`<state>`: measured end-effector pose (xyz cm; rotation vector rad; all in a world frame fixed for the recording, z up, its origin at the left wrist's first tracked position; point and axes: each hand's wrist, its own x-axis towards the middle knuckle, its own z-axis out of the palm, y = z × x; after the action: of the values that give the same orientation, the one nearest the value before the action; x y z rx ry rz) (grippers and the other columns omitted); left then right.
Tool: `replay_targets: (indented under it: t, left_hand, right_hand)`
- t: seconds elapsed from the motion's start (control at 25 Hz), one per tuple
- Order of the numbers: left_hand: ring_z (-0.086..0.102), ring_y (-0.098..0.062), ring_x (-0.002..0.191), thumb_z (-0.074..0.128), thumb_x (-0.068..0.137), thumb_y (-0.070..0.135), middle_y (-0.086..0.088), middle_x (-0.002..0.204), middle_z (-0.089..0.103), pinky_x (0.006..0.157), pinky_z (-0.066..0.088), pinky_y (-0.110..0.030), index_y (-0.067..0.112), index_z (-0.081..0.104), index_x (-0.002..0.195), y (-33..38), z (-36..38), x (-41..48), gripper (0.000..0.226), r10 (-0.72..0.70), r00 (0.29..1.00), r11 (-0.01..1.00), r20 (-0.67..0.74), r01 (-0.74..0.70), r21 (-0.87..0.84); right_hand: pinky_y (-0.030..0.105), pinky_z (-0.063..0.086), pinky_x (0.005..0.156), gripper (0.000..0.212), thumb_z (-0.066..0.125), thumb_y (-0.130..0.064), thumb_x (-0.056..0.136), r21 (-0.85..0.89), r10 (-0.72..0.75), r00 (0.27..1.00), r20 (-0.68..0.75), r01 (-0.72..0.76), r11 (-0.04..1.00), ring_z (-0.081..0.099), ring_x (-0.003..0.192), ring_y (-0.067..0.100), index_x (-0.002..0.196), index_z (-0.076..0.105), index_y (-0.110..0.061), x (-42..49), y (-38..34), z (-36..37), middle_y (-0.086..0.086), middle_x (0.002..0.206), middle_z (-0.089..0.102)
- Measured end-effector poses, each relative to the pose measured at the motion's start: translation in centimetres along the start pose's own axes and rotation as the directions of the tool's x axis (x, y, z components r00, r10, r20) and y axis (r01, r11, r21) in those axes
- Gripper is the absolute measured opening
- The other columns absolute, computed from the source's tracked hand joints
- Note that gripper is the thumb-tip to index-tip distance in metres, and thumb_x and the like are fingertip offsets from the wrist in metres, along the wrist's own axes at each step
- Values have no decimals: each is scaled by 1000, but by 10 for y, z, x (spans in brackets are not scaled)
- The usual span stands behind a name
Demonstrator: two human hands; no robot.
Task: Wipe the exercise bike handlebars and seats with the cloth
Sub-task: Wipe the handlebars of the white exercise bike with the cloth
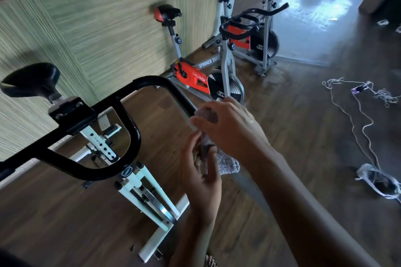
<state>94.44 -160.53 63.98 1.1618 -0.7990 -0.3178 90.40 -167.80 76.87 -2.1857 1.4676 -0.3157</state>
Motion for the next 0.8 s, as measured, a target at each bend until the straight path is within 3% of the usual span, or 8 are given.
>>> replay_targets:
  t: [0.08,0.2,0.32,0.44,0.52,0.64,0.8]
  left_hand:
    - [62,-31,117,55,97,7,-14,130,61,97,52,-38,20,59,135,-8,4,6,40,45,999,995,26,-47,88]
    - [52,-32,130,46,97,7,-15,137,56,104,44,-53,1,62,122,-17,11,13,30,63,997,988,50,-69,136]
    - [58,-26,121,39,105,40,-4,129,62,99,43,-58,18,55,118,-10,23,18,31,-22,996,984,82,8,177]
    - [52,-27,131,30,105,33,-2,135,61,111,29,-60,13,60,128,-26,22,22,43,68,986,944,149,-112,310]
    - [42,-33,141,29,107,24,-13,144,54,116,28,-60,5,57,134,-43,22,25,43,173,971,955,164,-206,213]
    - [42,-41,140,31,101,10,-20,146,50,113,33,-61,-2,50,137,-45,33,16,43,229,959,970,166,-238,40]
    - [44,-42,136,28,107,24,-8,147,49,108,36,-66,14,48,143,-63,39,16,42,292,951,957,105,-290,-27]
  right_hand:
    - [36,44,101,32,59,-47,96,133,-11,999,-37,16,991,57,113,13,125,66,-35,1,18,1,-9,114,57]
    - [37,52,98,21,57,-33,101,458,58,980,-189,36,888,64,104,4,118,71,-33,-13,49,21,-16,110,65]
    - [38,59,85,13,60,-24,101,607,91,961,-263,91,789,71,96,10,108,70,-26,-26,66,37,-6,104,72]
    - [31,56,74,8,63,-25,99,685,93,961,-261,117,719,72,87,14,101,67,-19,-24,70,40,-2,94,73]
    - [31,54,72,11,64,-27,98,725,94,964,-247,120,678,70,82,15,96,68,-17,-19,72,41,2,88,73]
    - [22,49,64,16,63,-19,99,762,113,956,-272,143,632,64,67,9,89,69,-8,-16,73,47,2,77,67]
    - [17,47,60,18,60,-14,98,795,124,943,-308,184,578,60,63,7,89,65,0,-18,72,52,0,68,65]
